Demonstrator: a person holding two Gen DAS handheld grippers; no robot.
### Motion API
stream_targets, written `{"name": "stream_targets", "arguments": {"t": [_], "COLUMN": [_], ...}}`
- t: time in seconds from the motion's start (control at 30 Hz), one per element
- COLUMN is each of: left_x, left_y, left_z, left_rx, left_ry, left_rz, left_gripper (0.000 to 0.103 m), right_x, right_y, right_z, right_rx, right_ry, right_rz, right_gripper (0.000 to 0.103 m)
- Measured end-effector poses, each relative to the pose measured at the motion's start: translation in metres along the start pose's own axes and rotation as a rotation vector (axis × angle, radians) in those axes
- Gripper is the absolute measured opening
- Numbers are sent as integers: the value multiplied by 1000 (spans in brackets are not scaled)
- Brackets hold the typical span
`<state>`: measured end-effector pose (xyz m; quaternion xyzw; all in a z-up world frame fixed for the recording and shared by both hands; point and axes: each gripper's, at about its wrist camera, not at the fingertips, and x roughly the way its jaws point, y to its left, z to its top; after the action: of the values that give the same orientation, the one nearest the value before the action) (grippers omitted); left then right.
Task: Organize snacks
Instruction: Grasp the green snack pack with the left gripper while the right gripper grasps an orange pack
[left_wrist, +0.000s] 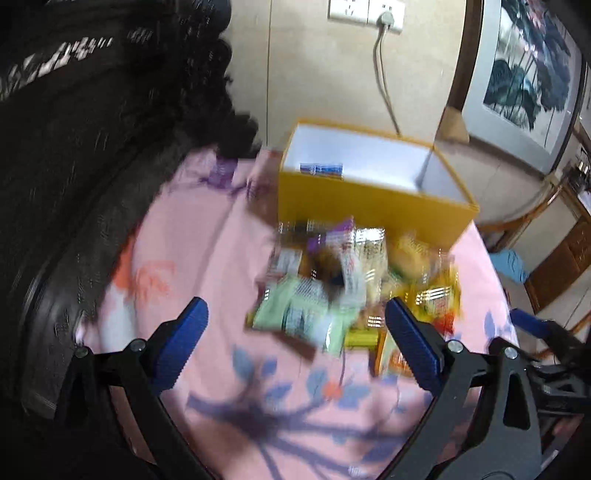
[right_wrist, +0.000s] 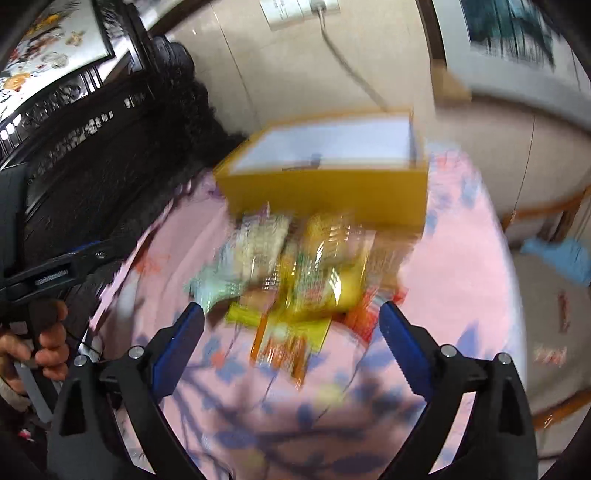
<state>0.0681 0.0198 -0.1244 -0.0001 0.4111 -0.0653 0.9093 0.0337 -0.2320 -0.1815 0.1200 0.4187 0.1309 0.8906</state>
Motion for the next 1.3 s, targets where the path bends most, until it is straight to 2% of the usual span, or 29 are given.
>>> {"name": "stream_targets", "arguments": {"t": [0.07, 0.2, 0.33, 0.5, 0.63, 0.67, 0.73, 0.77, 0.83, 1.07, 1.3], "left_x": [0, 0, 3, 3, 6, 9, 14, 18, 26, 69, 126], "left_y": [5, 11, 18, 27, 30, 31, 30, 28, 24, 3, -5], "left_z": [-19, -35, -37, -33, -31, -31, -30, -30, -28, -21, -15], "left_rx": [0, -9, -40, -51, -55, -54, -47, -41, -27, -1, -66], "left_ry": [27, 48, 59, 48, 53, 58, 71, 81, 96, 168, 294], "left_rz": [15, 39, 48, 68, 75, 73, 69, 60, 50, -19, -59], "left_gripper": [98, 98, 98, 98, 98, 98, 98, 98, 98, 98, 98], "right_x": [13, 38, 61, 89, 113, 114, 115, 113, 110, 75, 65], "right_y": [4, 13, 14, 27, 30, 30, 33, 33, 34, 22, 1], "right_z": [-10, -16, -16, -15, -20, -21, -22, -22, -23, -36, -38], "right_rx": [-25, -114, -112, -168, -192, -196, -218, -234, -259, -250, -174], "right_ry": [17, 68, 102, 150, 214, 206, 194, 192, 196, 179, 175], "right_rz": [-13, -71, -87, -100, -127, -132, -149, -151, -149, -142, -161], "right_gripper": [96, 96, 91, 86, 63, 63, 48, 46, 31, 30, 30]}}
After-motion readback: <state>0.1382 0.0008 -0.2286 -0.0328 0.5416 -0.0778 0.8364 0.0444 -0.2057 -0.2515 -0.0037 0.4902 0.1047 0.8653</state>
